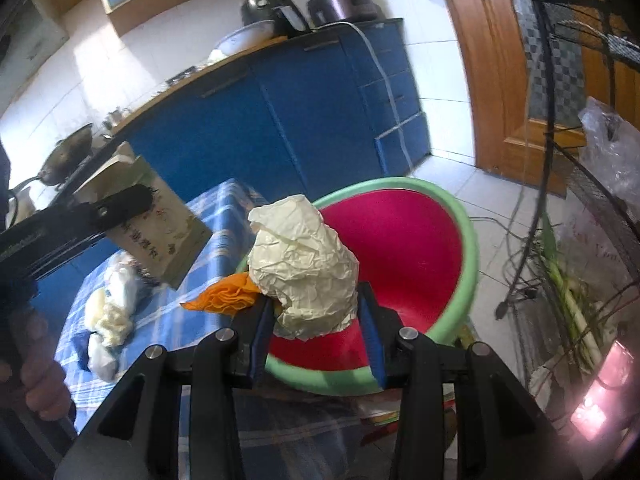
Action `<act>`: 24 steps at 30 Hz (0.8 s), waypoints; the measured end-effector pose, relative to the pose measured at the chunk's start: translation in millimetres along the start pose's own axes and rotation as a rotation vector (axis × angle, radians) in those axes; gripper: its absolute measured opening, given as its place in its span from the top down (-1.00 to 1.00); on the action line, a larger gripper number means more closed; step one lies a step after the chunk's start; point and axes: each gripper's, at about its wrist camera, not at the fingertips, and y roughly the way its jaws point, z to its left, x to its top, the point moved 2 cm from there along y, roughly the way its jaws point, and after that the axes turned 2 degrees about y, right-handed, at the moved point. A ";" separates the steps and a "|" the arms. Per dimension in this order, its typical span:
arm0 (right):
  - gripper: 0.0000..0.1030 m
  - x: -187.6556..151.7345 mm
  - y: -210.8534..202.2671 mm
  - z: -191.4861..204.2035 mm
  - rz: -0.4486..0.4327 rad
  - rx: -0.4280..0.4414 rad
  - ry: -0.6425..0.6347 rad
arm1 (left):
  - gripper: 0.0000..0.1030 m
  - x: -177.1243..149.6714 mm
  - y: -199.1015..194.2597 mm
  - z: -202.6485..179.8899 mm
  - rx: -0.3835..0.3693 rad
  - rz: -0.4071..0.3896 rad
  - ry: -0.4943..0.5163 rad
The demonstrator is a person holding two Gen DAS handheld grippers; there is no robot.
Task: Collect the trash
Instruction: 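Carry the paper ball with the right tool over the red bucket and release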
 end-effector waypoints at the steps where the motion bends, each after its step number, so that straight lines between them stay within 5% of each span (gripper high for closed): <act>1: 0.17 -1.7 -0.2 7.6 0.007 0.024 -0.015 | 0.49 1.4 -3.9 3.6 0.010 -0.007 -0.006; 10: 0.17 -31.2 13.7 75.8 0.106 0.147 -0.150 | 0.49 -6.3 -43.1 43.4 0.078 -0.029 -0.084; 24: -0.03 -61.8 21.1 100.2 0.207 0.105 -0.196 | 0.49 -30.0 -74.2 85.2 0.151 -0.029 -0.153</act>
